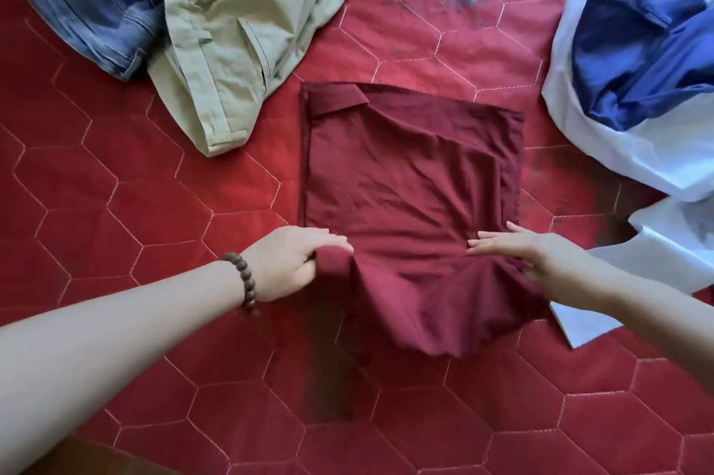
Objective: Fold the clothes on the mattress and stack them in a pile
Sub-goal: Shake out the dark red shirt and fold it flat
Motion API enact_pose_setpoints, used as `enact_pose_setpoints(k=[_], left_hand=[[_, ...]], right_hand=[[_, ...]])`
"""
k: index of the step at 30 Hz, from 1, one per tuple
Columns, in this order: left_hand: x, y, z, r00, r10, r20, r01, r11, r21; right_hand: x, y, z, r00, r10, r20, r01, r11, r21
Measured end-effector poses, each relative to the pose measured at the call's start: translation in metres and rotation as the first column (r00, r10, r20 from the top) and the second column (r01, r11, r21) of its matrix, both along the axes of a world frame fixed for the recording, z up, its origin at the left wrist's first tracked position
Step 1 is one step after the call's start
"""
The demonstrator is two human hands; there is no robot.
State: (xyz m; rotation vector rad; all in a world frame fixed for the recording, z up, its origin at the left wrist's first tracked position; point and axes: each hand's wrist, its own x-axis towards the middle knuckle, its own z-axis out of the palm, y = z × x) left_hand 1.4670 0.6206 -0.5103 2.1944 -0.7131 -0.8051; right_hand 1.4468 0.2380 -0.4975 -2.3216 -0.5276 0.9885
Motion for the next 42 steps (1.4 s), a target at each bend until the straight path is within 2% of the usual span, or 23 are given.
enact_pose_setpoints(k=[1, 2, 3, 5, 6, 7, 9, 12, 15, 17, 19, 23, 26, 30, 32, 34, 35, 36, 38, 39, 40, 42], left_hand=[[0.012, -0.004, 0.003, 0.968, 0.205, -0.147, -0.215, 0.975, -0.054], [0.025, -0.008, 0.003, 0.882, 0.384, -0.272, -0.424, 0.900, -0.102], [0.039, -0.012, 0.003, 0.755, 0.526, -0.392, -0.608, 0.785, -0.117], [0.062, -0.018, -0.003, 0.488, 0.675, -0.554, -0.835, 0.546, -0.070], [0.068, -0.020, -0.009, 0.435, 0.720, -0.541, -0.865, 0.501, -0.029], [0.071, -0.020, -0.014, 0.467, 0.769, -0.437, -0.849, 0.528, 0.022], [0.070, -0.019, -0.023, 0.548, 0.798, -0.252, -0.808, 0.582, 0.085], [0.068, -0.019, -0.023, 0.556, 0.796, -0.238, -0.805, 0.588, 0.086], [0.078, -0.020, -0.019, 0.579, 0.805, -0.130, -0.798, 0.592, 0.112], [0.085, -0.023, -0.014, 0.568, 0.822, -0.038, -0.815, 0.568, 0.112], [0.087, -0.028, -0.010, 0.535, 0.844, -0.032, -0.841, 0.536, 0.077], [0.065, -0.033, -0.014, 0.386, 0.920, -0.068, -0.920, 0.389, 0.043], [0.060, -0.029, -0.017, 0.456, 0.889, 0.044, -0.890, 0.456, 0.016], [0.075, -0.029, -0.016, 0.534, 0.839, 0.105, -0.845, 0.535, 0.021], [0.078, -0.031, -0.014, 0.518, 0.844, 0.141, -0.855, 0.508, 0.102], [0.080, -0.032, -0.006, 0.475, 0.843, 0.252, -0.879, 0.442, 0.177], [0.080, -0.031, -0.002, 0.467, 0.802, 0.372, -0.884, 0.441, 0.157], [0.081, -0.034, 0.001, 0.485, 0.718, 0.500, -0.856, 0.506, 0.105], [0.083, -0.051, 0.004, 0.547, 0.475, 0.689, -0.687, 0.725, 0.045], [0.086, -0.062, 0.000, 0.597, 0.355, 0.720, -0.575, 0.814, 0.076], [0.089, -0.073, -0.006, 0.661, 0.254, 0.706, -0.483, 0.864, 0.141], [0.094, -0.088, -0.018, 0.792, 0.137, 0.594, -0.391, 0.862, 0.323]], right_hand=[[0.010, -0.001, 0.002, 0.970, -0.225, -0.097, 0.232, 0.971, 0.066], [0.023, -0.002, 0.000, 0.901, -0.400, -0.165, 0.415, 0.908, 0.062], [0.035, -0.002, -0.004, 0.815, -0.532, -0.231, 0.554, 0.831, 0.040], [0.056, 0.003, -0.014, 0.580, -0.710, -0.400, 0.780, 0.625, 0.021], [0.062, 0.010, -0.017, 0.472, -0.756, -0.454, 0.850, 0.527, 0.006], [0.067, 0.015, -0.019, 0.430, -0.780, -0.455, 0.873, 0.488, -0.012], [0.067, 0.021, -0.023, 0.480, -0.821, -0.309, 0.856, 0.515, -0.037], [0.061, 0.021, -0.026, 0.504, -0.849, -0.157, 0.858, 0.514, -0.026], [0.059, 0.021, -0.026, 0.476, -0.869, -0.138, 0.879, 0.476, 0.037], [0.059, 0.024, -0.025, 0.445, -0.888, -0.120, 0.895, 0.438, 0.079], [0.059, 0.028, -0.024, 0.430, -0.898, -0.093, 0.901, 0.419, 0.115], [0.054, 0.038, -0.025, 0.433, -0.901, -0.015, 0.892, 0.426, 0.153], [0.052, 0.043, -0.028, 0.436, -0.894, 0.103, 0.891, 0.445, 0.096], [0.051, 0.050, -0.028, 0.379, -0.901, 0.214, 0.917, 0.396, 0.044], [0.049, 0.055, -0.026, 0.354, -0.898, 0.262, 0.932, 0.363, -0.013], [0.051, 0.061, -0.020, 0.315, -0.856, 0.410, 0.945, 0.320, -0.058], [0.053, 0.065, -0.016, 0.308, -0.787, 0.534, 0.940, 0.337, -0.046], [0.056, 0.073, -0.012, 0.311, -0.700, 0.643, 0.915, 0.404, -0.003], [0.069, 0.099, -0.011, 0.369, -0.544, 0.754, 0.762, 0.641, 0.091], [0.077, 0.116, -0.015, 0.435, -0.473, 0.766, 0.648, 0.755, 0.097], [0.086, 0.134, -0.021, 0.515, -0.390, 0.763, 0.535, 0.842, 0.070], [0.099, 0.166, -0.036, 0.680, -0.210, 0.702, 0.356, 0.932, -0.066]])
